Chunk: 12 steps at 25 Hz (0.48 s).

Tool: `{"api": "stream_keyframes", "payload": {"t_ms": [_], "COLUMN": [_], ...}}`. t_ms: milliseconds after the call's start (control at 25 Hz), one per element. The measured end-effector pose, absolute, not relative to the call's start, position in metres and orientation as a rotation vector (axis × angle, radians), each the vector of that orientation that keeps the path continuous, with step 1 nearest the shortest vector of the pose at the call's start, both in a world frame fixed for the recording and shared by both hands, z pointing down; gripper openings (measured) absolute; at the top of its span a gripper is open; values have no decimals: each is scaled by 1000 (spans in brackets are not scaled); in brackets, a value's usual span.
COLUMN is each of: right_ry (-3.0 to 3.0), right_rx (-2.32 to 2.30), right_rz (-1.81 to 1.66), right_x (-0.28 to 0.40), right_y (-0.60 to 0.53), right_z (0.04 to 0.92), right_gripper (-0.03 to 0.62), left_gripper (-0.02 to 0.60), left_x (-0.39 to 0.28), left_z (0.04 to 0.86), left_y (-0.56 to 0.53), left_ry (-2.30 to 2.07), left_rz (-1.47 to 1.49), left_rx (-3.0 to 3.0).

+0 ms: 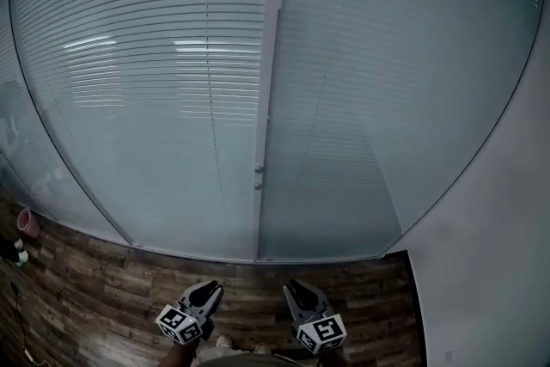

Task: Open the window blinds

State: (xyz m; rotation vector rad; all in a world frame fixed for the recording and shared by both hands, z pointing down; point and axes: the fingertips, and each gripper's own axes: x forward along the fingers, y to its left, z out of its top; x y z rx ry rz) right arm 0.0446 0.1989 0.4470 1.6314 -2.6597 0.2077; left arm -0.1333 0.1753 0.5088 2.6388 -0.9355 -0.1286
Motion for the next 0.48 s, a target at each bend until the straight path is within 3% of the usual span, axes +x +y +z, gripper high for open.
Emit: {"api": "stream_keyframes", "payload": {"t_ms": [480], "right_ry": [-2707], "right_rx": [1584], "right_rz": [141], "right_x": [84], "right_y": [213], "right_z": [440], "right_gripper": [57], "left_gripper": [72], "left_x": [-93], "left_z": [504], "left_y": [193], "left_ry": [-974], "left_rz": [-196], "left_rx": [2608]}}
